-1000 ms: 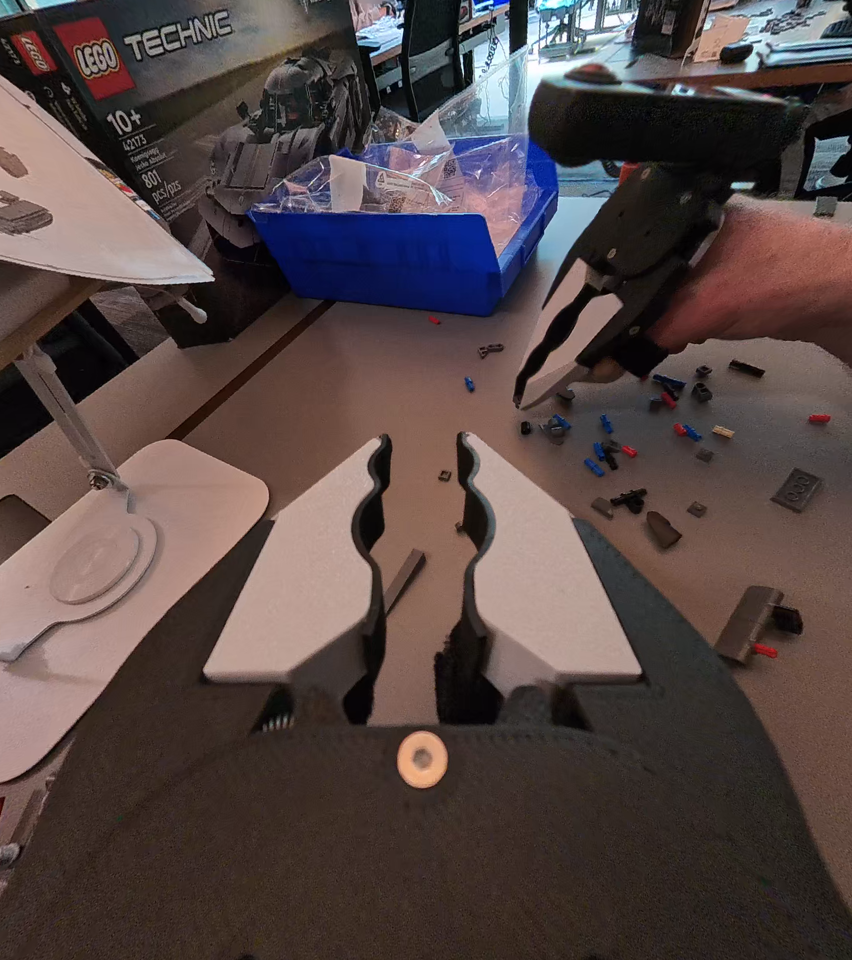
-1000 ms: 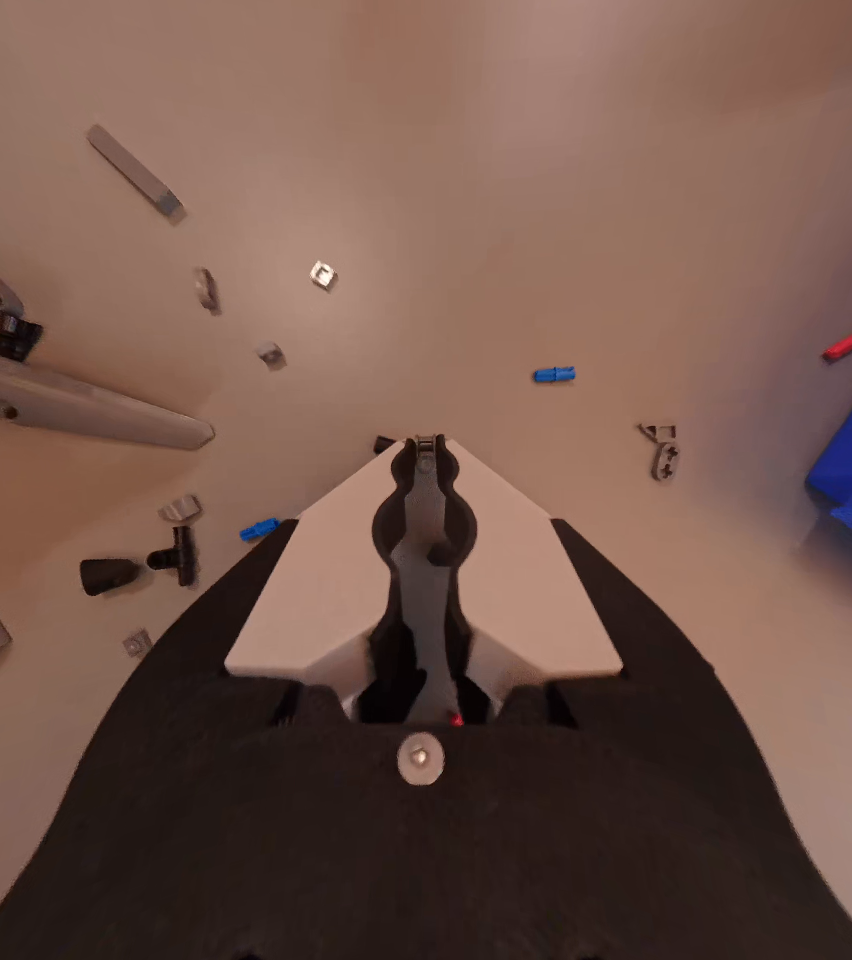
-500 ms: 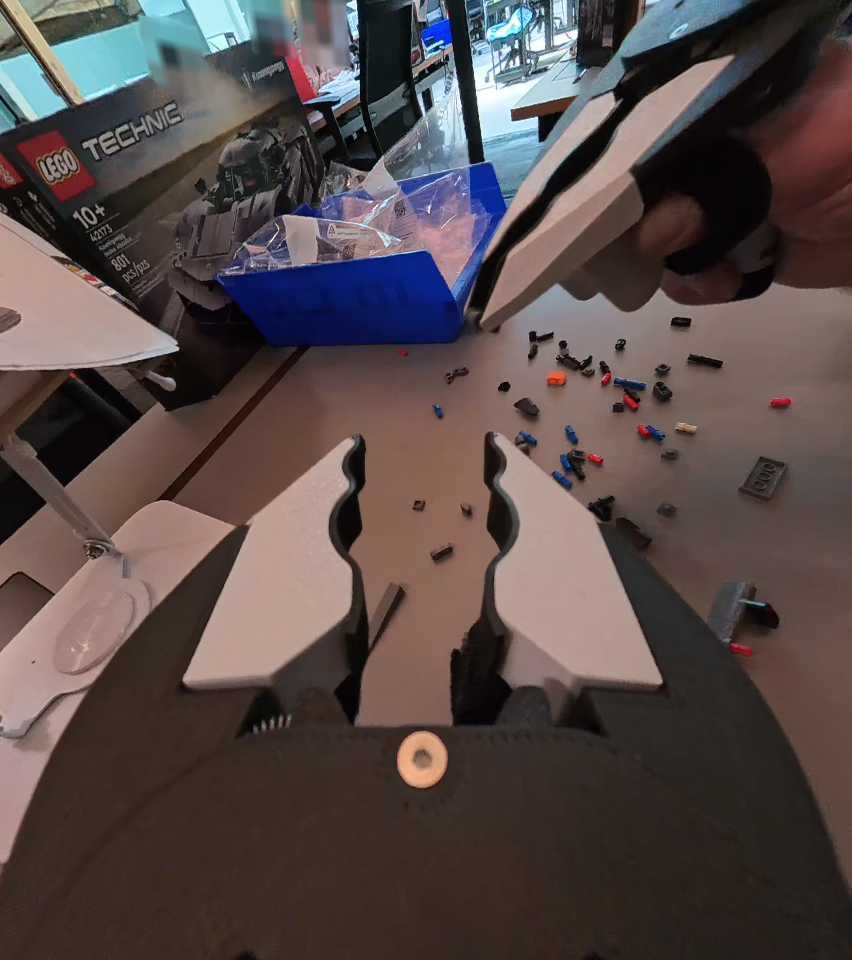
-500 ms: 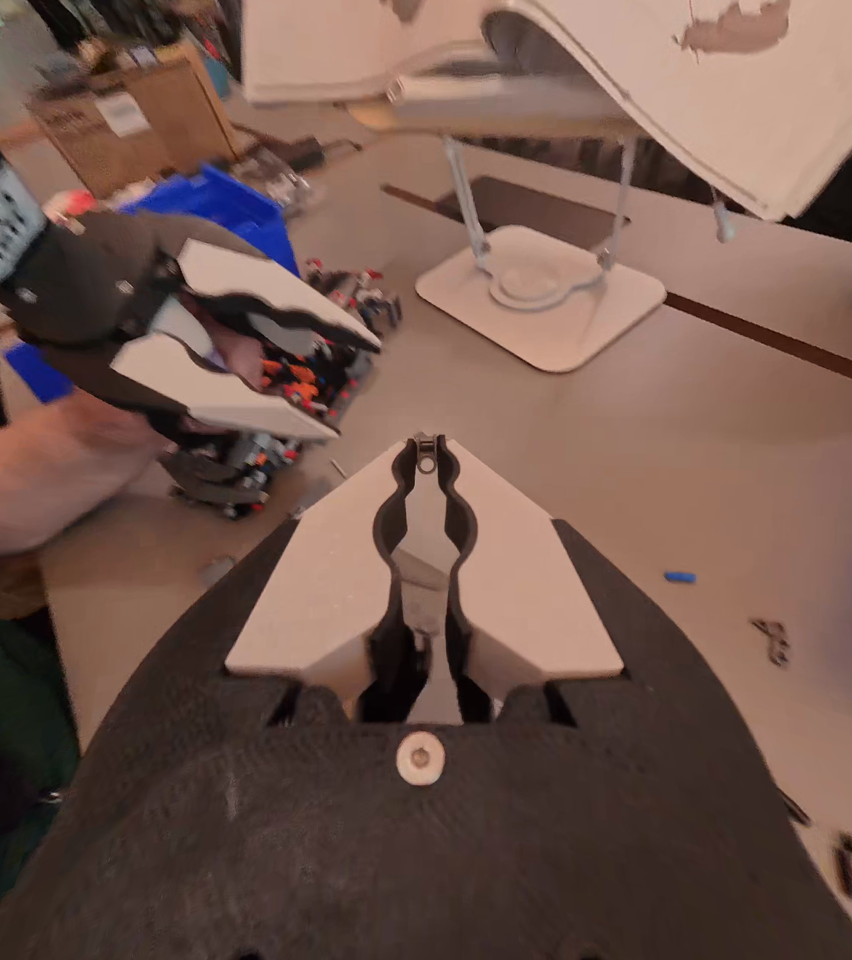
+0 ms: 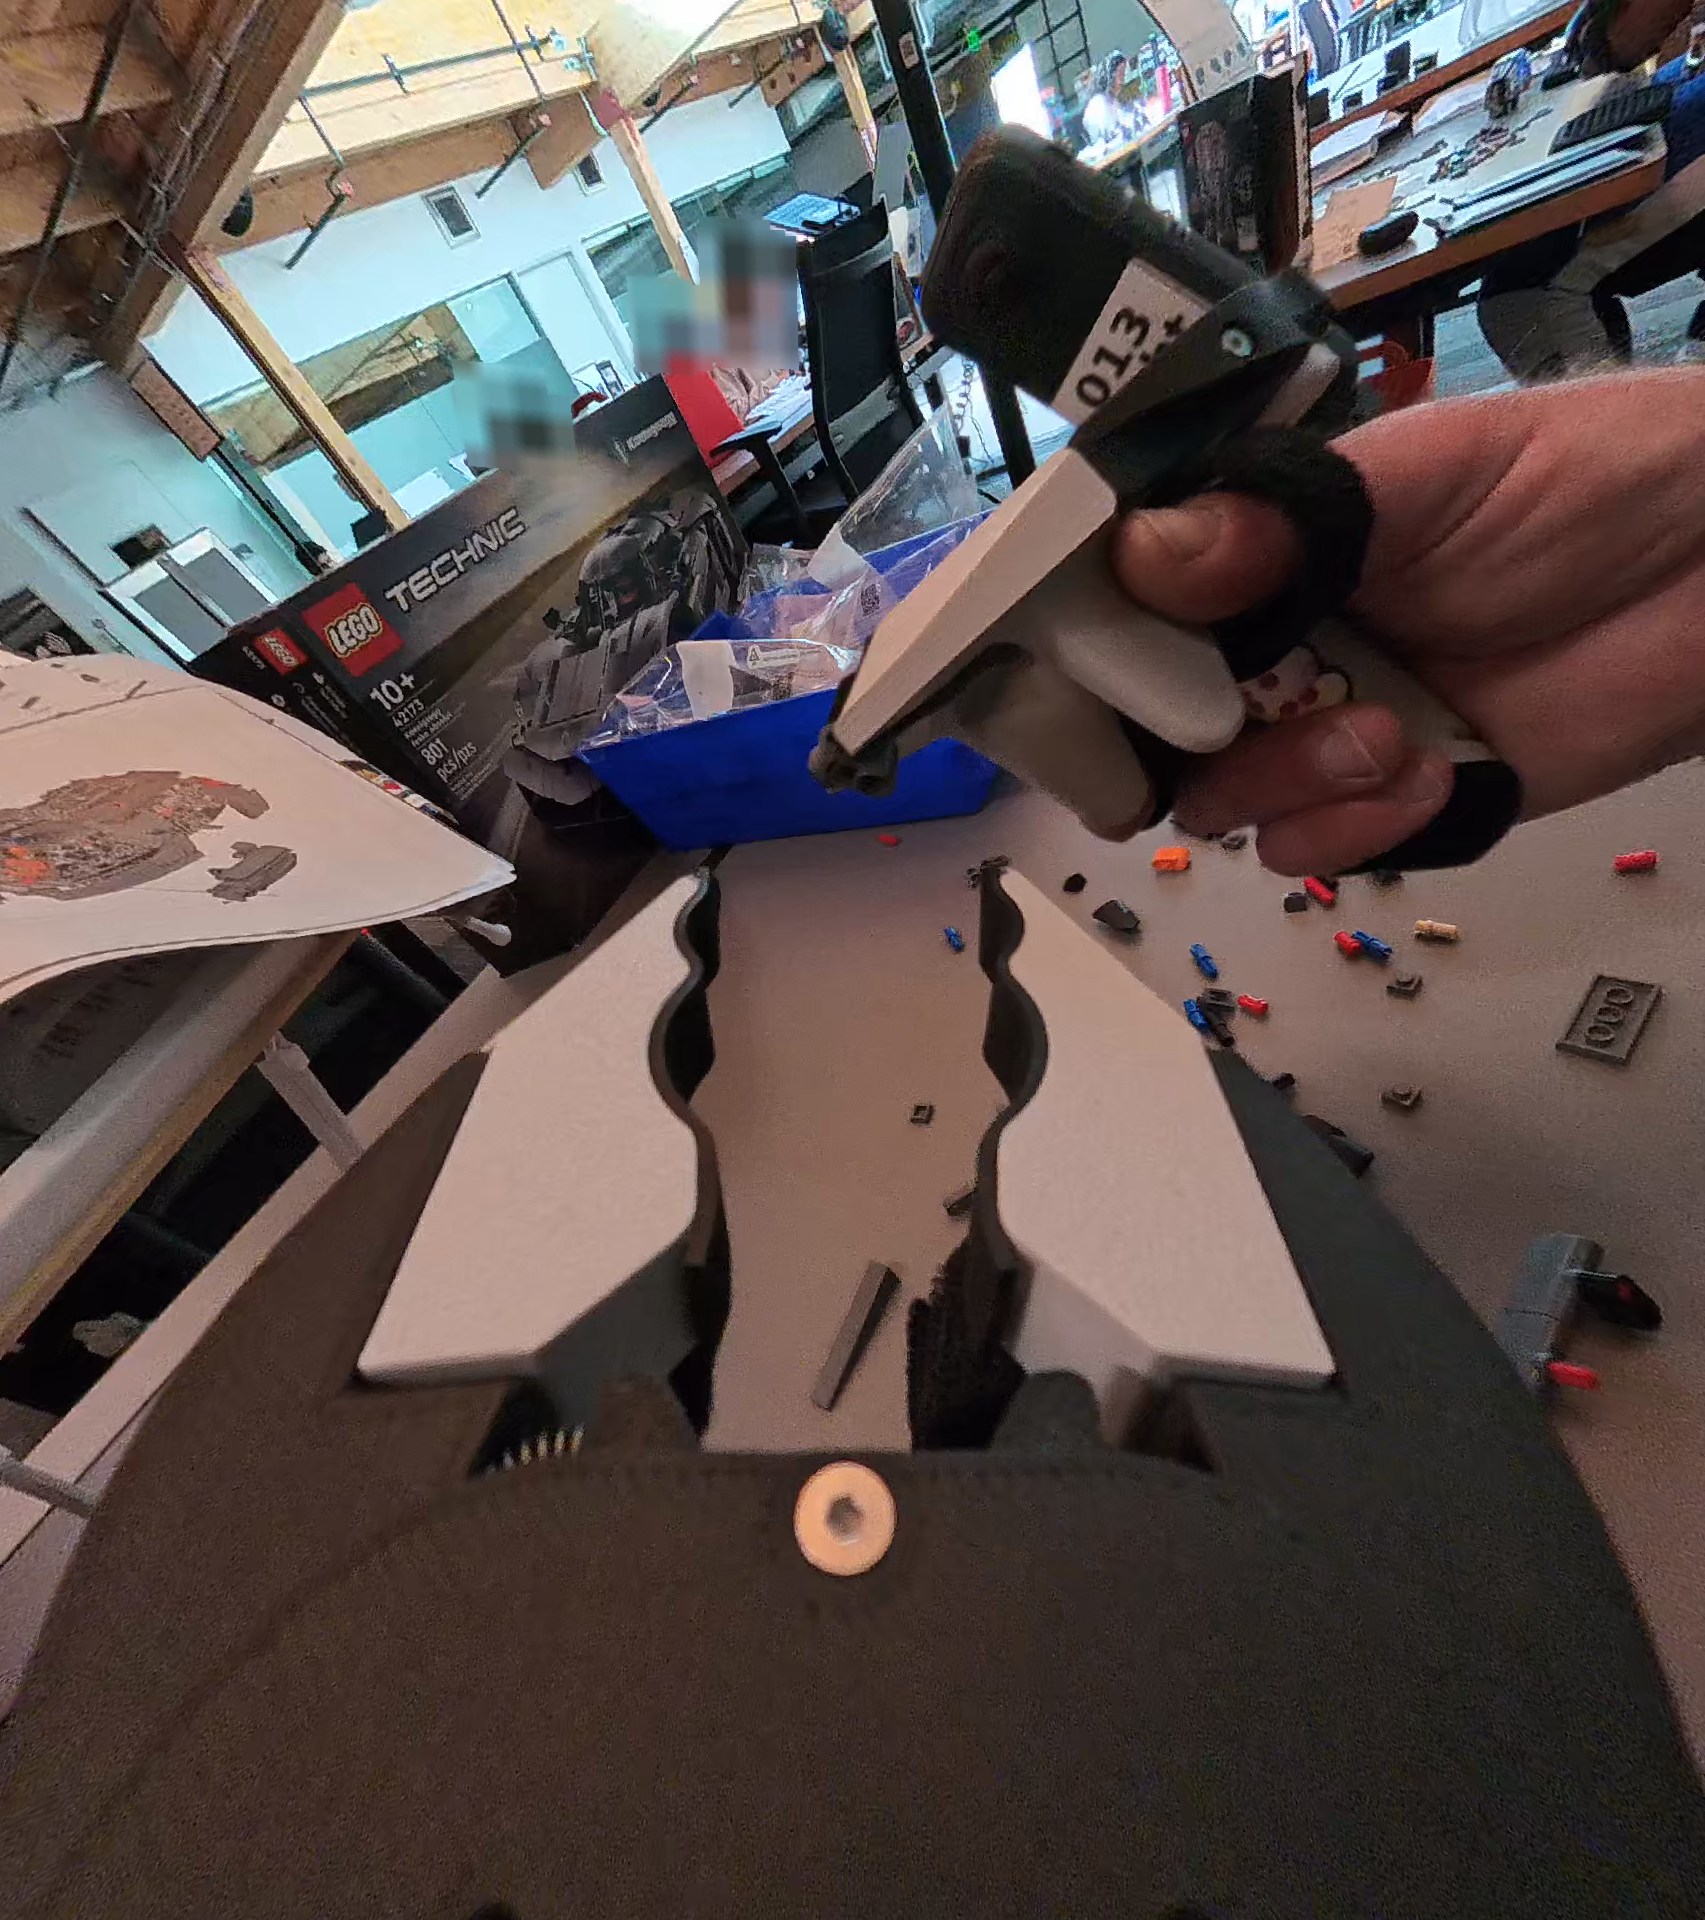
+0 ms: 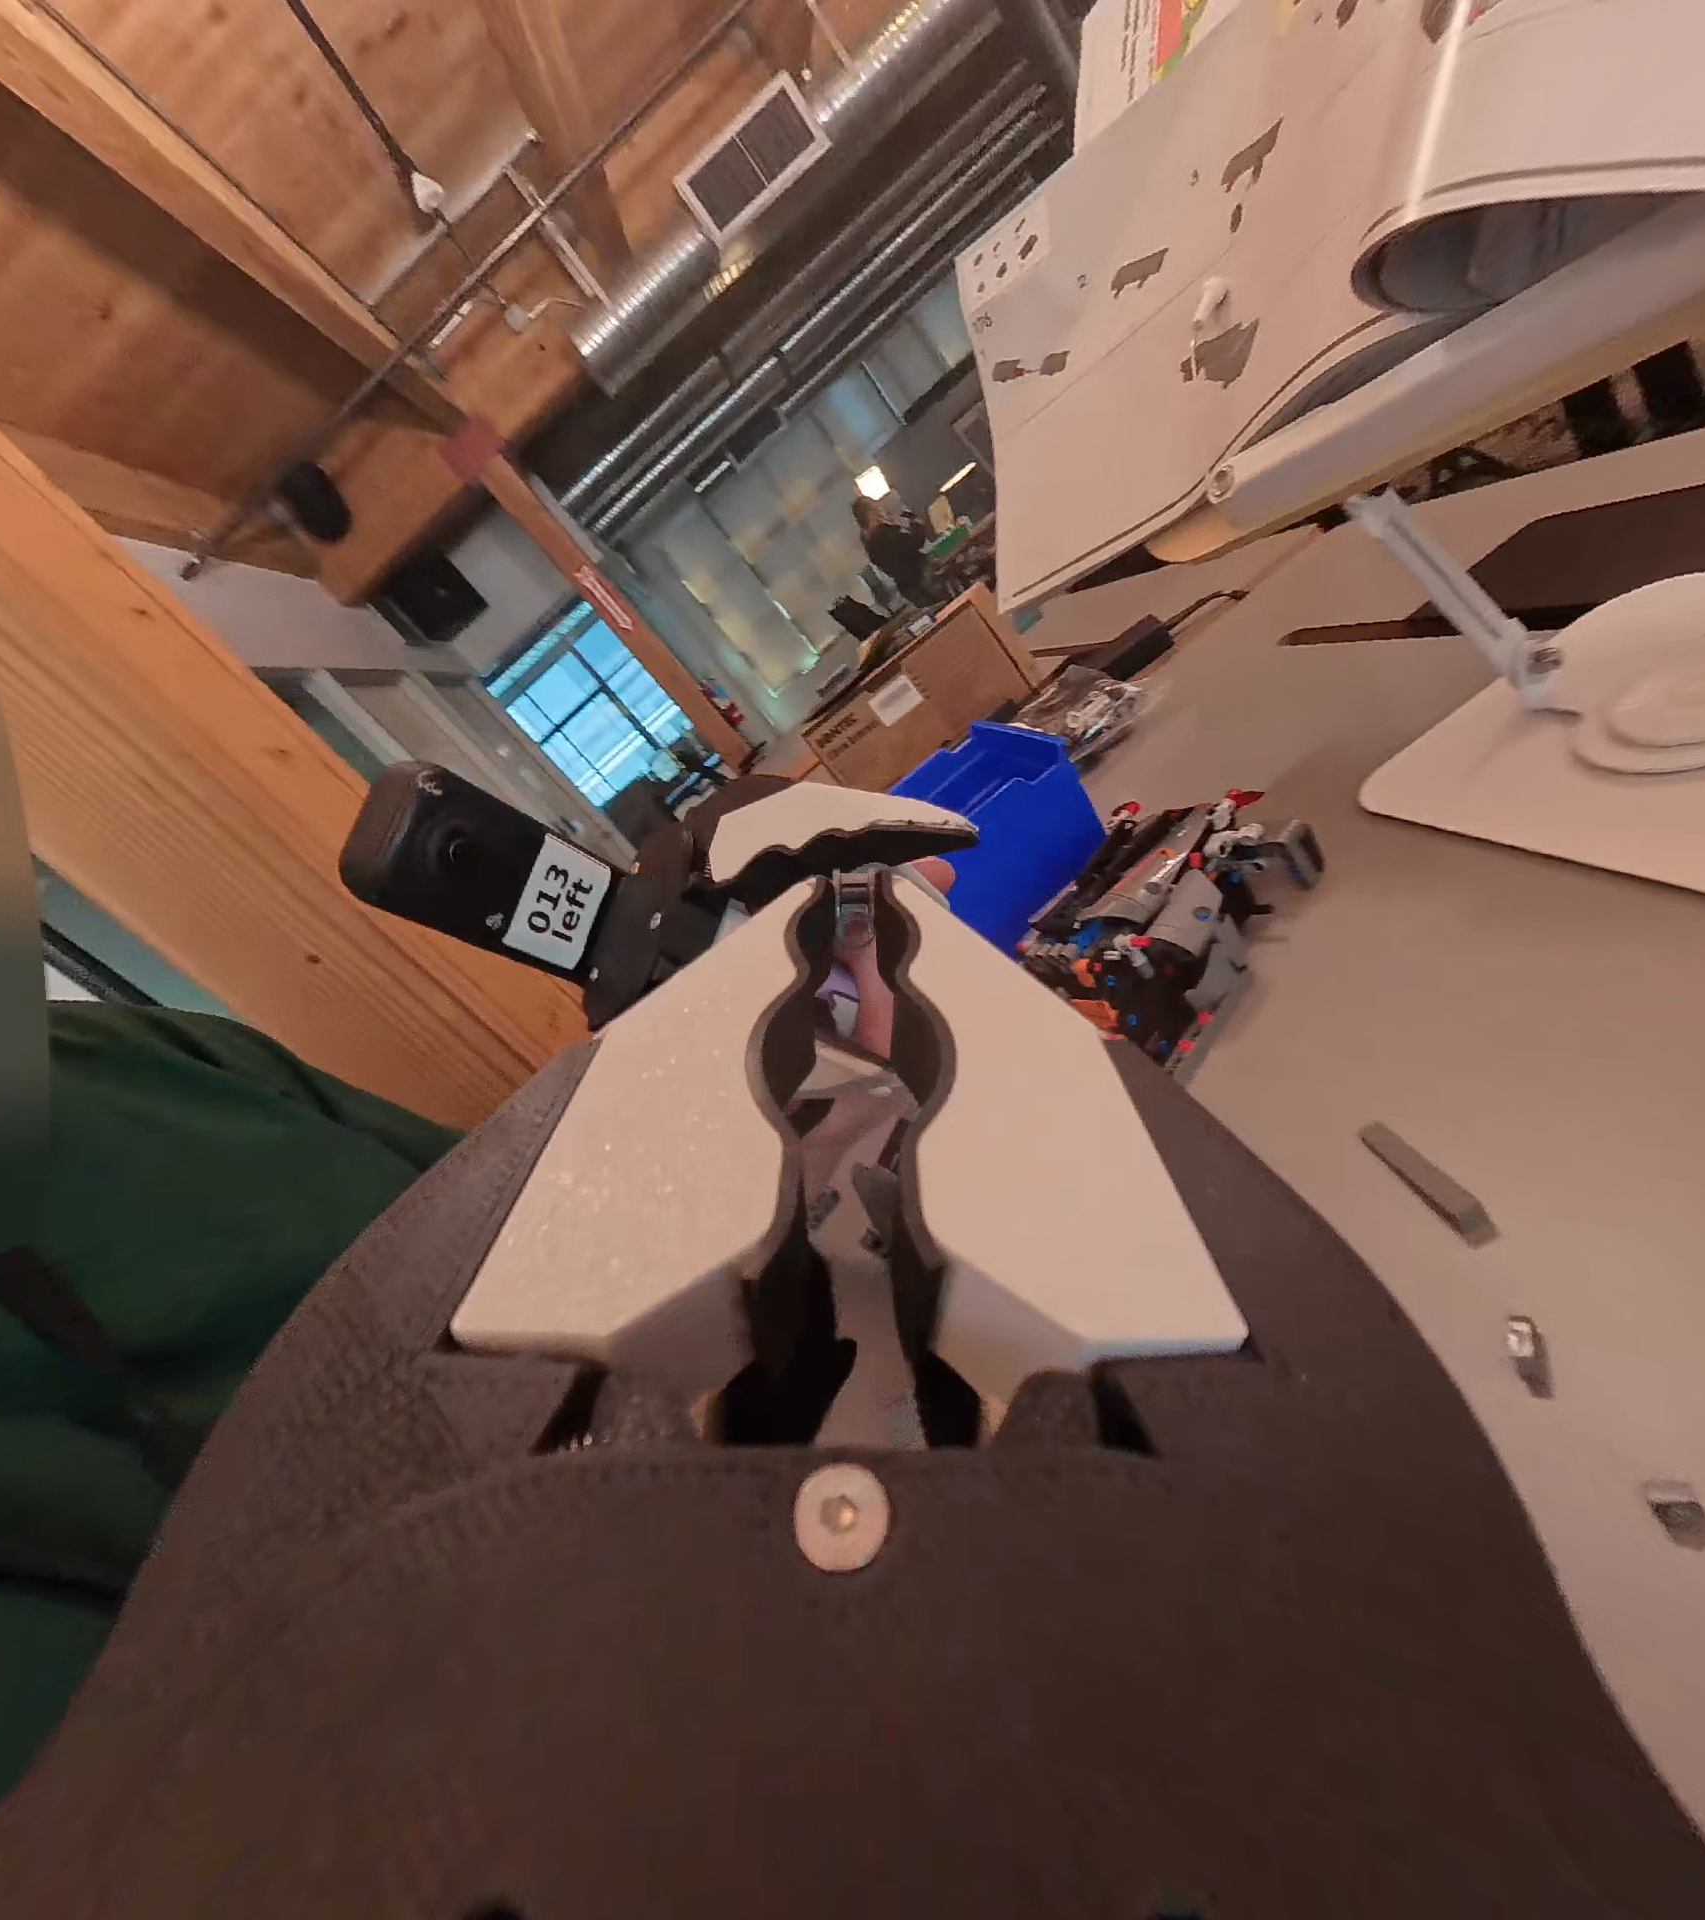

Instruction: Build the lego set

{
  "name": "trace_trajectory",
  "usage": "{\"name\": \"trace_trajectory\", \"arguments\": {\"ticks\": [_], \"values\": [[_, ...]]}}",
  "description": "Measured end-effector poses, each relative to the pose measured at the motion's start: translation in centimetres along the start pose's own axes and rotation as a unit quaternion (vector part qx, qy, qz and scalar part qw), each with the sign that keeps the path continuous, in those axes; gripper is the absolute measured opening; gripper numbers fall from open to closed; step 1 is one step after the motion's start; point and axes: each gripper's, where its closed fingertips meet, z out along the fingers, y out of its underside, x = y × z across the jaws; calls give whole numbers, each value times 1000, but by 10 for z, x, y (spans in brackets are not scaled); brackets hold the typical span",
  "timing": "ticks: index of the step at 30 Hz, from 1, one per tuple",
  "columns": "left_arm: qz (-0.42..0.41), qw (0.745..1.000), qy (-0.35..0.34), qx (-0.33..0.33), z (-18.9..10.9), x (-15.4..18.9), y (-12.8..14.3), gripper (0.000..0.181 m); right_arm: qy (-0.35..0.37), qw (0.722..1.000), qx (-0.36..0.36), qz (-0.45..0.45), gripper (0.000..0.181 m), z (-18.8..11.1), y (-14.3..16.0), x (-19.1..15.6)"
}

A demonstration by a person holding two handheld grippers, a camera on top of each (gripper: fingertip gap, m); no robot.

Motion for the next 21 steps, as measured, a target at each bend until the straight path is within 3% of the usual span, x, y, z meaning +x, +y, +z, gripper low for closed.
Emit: {"name": "trace_trajectory", "arguments": {"ticks": [6, 11, 21], "values": [[33, 999, -16, 11, -3, 1, -7, 38, -30, 999, -14, 42, 5, 9, 11, 1], [57, 998, -20, 8, -3, 3, -7, 15, -44, 997, -20, 57, 6, 16, 18, 1], [48, 998, -28, 14, -8, -3, -11, 13, -18, 998, -13, 58, 12, 14, 15, 2]]}}
